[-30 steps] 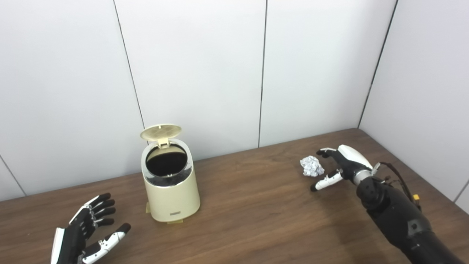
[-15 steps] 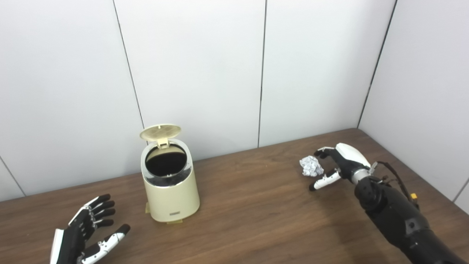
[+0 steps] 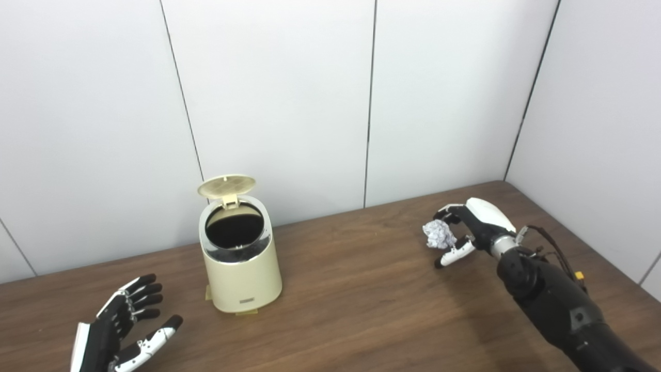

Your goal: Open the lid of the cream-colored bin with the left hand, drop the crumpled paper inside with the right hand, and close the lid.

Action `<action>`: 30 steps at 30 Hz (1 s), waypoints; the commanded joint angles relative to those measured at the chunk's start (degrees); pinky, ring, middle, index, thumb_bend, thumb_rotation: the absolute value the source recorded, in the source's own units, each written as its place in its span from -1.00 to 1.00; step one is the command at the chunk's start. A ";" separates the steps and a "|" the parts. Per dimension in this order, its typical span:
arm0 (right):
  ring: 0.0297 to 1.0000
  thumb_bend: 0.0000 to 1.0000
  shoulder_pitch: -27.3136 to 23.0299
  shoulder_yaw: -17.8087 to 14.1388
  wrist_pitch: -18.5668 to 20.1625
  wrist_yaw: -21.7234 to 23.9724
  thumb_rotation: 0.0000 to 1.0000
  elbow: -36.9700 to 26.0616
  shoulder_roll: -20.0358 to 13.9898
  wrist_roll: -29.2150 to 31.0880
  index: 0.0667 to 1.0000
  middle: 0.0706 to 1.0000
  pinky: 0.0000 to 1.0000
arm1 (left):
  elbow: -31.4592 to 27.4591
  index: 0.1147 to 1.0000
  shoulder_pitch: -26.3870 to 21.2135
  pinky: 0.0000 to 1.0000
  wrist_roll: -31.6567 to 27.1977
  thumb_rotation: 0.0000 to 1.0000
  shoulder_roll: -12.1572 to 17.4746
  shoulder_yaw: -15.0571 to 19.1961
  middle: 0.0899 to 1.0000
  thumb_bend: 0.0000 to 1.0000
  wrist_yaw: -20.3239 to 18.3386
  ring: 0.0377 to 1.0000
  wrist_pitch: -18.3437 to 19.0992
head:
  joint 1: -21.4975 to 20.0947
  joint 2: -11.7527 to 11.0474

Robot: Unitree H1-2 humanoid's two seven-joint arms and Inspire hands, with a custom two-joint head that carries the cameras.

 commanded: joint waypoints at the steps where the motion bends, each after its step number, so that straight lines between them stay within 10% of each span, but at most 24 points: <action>1: 0.59 0.48 -1.25 0.64 -0.15 0.37 -0.71 0.26 -0.79 -0.73 0.38 0.38 0.76 | 0.39 0.53 1.19 0.31 0.01 -0.91 0.36 -0.06 0.42 0.31 -0.15 0.41 -0.65 | 0.04 0.09; 10: 0.31 0.06 -0.57 1.88 -0.29 -0.76 -0.88 -1.09 -1.40 -2.79 -0.07 0.04 0.77 | 0.14 0.53 1.44 0.30 -0.04 -0.90 0.52 0.04 0.43 0.29 -0.17 0.41 -0.45 | 0.26 0.61; 30: 0.33 0.06 -0.60 4.19 -3.79 -3.14 -1.00 0.03 -3.46 -5.62 -0.11 -0.08 0.79 | -0.03 0.54 1.38 0.33 0.50 -0.91 0.50 -0.27 0.43 0.27 0.00 0.41 -0.01 | 1.07 1.30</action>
